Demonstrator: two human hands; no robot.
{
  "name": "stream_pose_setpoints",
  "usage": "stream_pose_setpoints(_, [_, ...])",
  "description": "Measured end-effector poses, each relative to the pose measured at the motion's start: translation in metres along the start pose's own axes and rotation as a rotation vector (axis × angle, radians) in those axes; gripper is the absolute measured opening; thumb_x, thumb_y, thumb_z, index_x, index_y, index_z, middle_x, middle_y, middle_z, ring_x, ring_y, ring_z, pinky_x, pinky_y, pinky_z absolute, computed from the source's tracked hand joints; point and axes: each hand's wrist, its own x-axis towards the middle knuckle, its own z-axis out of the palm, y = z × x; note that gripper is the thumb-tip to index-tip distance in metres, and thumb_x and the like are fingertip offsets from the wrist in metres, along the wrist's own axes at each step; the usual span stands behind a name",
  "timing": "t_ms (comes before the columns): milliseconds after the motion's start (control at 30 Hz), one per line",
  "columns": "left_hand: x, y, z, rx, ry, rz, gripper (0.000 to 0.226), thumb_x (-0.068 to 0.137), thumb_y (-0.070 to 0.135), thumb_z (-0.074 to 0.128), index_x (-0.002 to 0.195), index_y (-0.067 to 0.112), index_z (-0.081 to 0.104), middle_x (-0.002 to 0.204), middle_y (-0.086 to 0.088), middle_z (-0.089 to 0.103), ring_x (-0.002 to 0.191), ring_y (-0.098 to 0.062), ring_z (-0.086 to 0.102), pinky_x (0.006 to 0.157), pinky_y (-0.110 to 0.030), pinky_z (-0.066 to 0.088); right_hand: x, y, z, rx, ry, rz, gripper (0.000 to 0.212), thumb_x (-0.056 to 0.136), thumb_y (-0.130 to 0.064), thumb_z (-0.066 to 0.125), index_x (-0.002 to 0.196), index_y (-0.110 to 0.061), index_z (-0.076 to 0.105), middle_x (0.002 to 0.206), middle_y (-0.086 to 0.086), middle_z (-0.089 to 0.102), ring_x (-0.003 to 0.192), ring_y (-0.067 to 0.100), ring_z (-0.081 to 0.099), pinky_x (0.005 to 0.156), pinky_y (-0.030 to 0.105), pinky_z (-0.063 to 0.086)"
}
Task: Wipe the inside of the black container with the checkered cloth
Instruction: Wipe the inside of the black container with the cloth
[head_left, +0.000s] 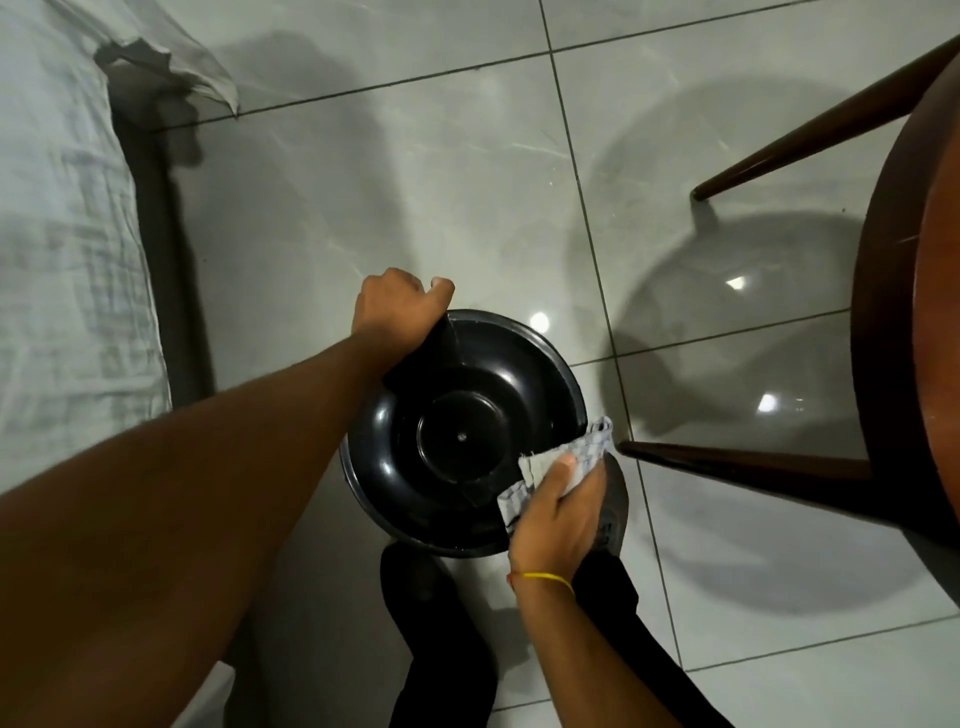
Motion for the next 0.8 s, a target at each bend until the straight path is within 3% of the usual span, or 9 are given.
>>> stream_pose_setpoints(100, [-0.001, 0.002, -0.002, 0.034, -0.018, 0.038, 0.053, 0.091, 0.046, 0.047, 0.057, 0.005, 0.045, 0.054, -0.008, 0.039, 0.053, -0.025, 0.04, 0.052, -0.034, 0.034, 0.011, -0.022, 0.006, -0.131, -0.002, -0.131, 0.074, 0.109, -0.053, 0.037, 0.17, -0.011, 0.038, 0.173, 0.012, 0.043, 0.156, 0.03, 0.047, 0.126, 0.051, 0.046])
stream_pose_setpoints(200, [0.0, 0.002, -0.003, 0.053, -0.023, 0.047, 0.056, 0.094, 0.043, 0.045, 0.062, -0.002, 0.051, 0.058, -0.014, 0.045, 0.058, -0.03, 0.045, 0.057, -0.037, 0.038, 0.029, -0.051, 0.015, -0.442, -0.066, -0.371, 0.067, 0.11, -0.049, 0.038, 0.169, -0.017, 0.042, 0.173, 0.011, 0.041, 0.155, 0.034, 0.045, 0.121, 0.058, 0.046])
stream_pose_setpoints(300, [0.001, 0.002, -0.003, 0.086, -0.032, 0.066, 0.054, 0.096, 0.041, 0.043, 0.06, 0.001, 0.05, 0.059, -0.015, 0.046, 0.062, -0.034, 0.047, 0.061, -0.036, 0.037, 0.047, -0.076, 0.026, -0.76, -0.14, -0.627, 0.065, 0.109, -0.054, 0.035, 0.166, -0.023, 0.046, 0.171, 0.006, 0.044, 0.155, 0.033, 0.043, 0.119, 0.058, 0.041])
stream_pose_setpoints(500, [0.004, 0.003, -0.003, 0.103, -0.046, 0.088, 0.053, 0.102, 0.04, 0.043, 0.062, 0.007, 0.056, 0.073, -0.024, 0.064, 0.075, -0.044, 0.06, 0.071, -0.043, 0.05, 0.071, -0.111, 0.055, -0.973, -0.368, -1.057, 0.063, 0.112, -0.057, 0.035, 0.162, -0.022, 0.049, 0.167, 0.004, 0.049, 0.148, 0.033, 0.048, 0.116, 0.058, 0.039])
stream_pose_setpoints(633, [0.006, 0.003, -0.003, 0.073, -0.032, 0.053, 0.056, 0.104, 0.039, 0.043, 0.063, 0.004, 0.058, 0.07, -0.024, 0.062, 0.073, -0.044, 0.061, 0.066, -0.038, 0.045, 0.082, -0.122, 0.06, -0.989, -0.452, -1.146, 0.065, 0.112, -0.057, 0.035, 0.161, -0.016, 0.049, 0.165, 0.005, 0.05, 0.146, 0.032, 0.051, 0.112, 0.054, 0.042])
stream_pose_setpoints(800, [-0.002, 0.008, -0.003, 0.076, 0.037, -0.009, 0.056, 0.098, 0.045, 0.046, 0.058, 0.006, 0.052, 0.058, -0.013, 0.049, 0.066, -0.037, 0.053, 0.067, -0.036, 0.04, 0.082, -0.107, 0.045, -0.967, -0.405, -1.05, 0.07, 0.112, -0.063, 0.029, 0.168, -0.023, 0.044, 0.177, 0.003, 0.04, 0.16, 0.033, 0.041, 0.125, 0.058, 0.038])
